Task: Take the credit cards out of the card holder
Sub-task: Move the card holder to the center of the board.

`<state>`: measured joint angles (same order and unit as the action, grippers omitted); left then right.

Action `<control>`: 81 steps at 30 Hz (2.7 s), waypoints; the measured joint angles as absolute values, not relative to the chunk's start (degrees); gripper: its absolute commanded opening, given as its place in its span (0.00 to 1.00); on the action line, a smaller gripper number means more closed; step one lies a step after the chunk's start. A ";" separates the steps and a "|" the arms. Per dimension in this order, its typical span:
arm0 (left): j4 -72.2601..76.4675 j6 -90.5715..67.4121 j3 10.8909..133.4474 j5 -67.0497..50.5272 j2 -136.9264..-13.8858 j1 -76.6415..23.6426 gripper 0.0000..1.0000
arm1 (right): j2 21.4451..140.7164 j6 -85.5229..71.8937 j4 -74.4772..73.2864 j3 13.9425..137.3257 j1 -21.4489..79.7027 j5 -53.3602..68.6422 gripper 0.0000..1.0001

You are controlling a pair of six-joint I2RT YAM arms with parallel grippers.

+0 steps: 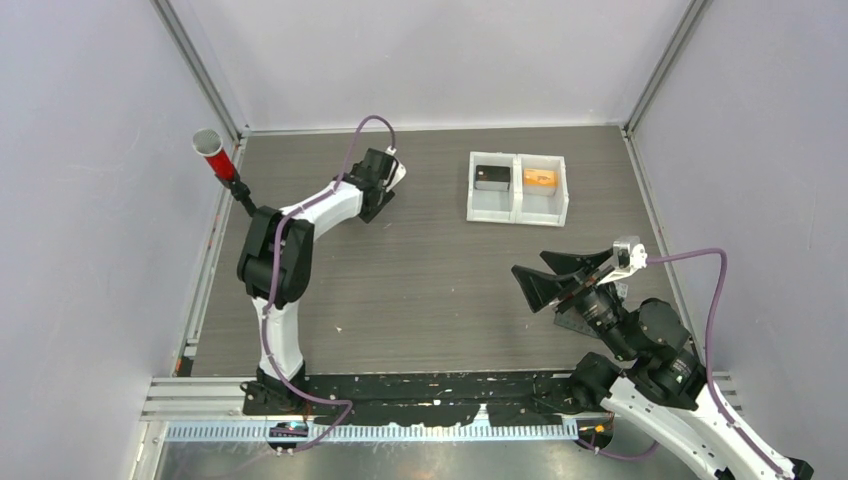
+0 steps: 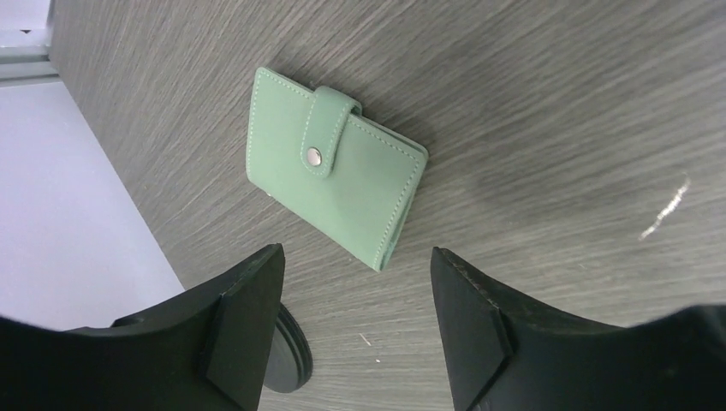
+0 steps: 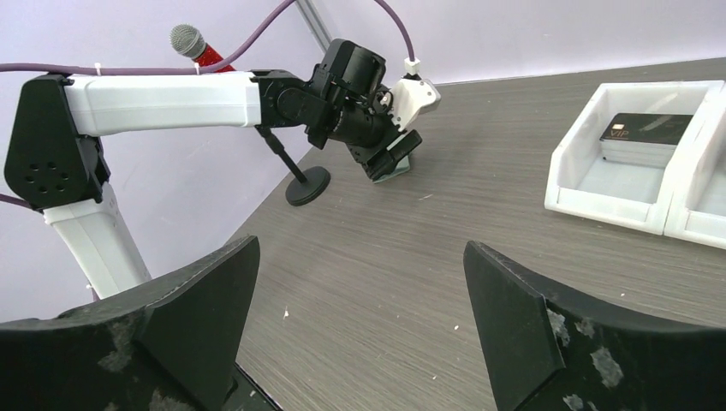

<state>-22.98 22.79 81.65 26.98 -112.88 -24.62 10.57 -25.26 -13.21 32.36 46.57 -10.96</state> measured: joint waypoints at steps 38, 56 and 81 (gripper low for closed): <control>-38.35 -29.56 102.39 3.99 -118.69 -8.10 0.57 | 8.10 -24.34 -13.80 36.23 46.57 -14.50 0.93; -40.01 -40.40 104.51 -6.72 -126.54 -6.07 0.51 | 3.81 -23.83 -18.46 37.74 46.57 -19.92 0.92; -33.43 -40.62 83.79 -10.76 -114.56 -12.03 0.50 | 0.30 -26.13 -24.16 36.93 46.57 -31.44 0.88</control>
<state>-33.43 -40.62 83.79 -10.76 -114.56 -12.03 0.30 -26.13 -24.16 36.93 46.57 -31.44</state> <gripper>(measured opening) 0.500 0.885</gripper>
